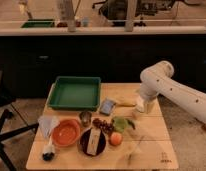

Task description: Place banana in metal cup

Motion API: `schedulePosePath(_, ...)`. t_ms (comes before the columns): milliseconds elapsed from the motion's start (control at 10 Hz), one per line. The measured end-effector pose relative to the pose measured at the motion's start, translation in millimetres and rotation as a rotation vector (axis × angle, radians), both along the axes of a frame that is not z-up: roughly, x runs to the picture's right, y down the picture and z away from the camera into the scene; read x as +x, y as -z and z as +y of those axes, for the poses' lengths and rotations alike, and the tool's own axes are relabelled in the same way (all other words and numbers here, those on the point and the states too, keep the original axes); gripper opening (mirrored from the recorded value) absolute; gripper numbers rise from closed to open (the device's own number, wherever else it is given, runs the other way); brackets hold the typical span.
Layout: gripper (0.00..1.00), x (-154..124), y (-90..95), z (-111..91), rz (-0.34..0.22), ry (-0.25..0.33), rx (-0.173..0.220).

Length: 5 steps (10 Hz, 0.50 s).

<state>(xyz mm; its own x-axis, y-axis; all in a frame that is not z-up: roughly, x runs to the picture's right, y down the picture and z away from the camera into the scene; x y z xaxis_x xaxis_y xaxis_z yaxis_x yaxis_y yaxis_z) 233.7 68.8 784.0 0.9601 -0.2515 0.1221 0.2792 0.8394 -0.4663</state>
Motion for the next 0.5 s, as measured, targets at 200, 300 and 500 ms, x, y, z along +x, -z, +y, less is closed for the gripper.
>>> schedulePosePath(200, 0.8, -4.6, -9.6, -8.5, -0.021, 0.018, 0.005)
schedulePosePath(300, 0.8, -2.3, -12.4, -8.7, -0.023, 0.021, 0.006)
schedulePosePath(500, 0.8, -1.5, -20.9, -10.5, -0.033, 0.02, 0.004)
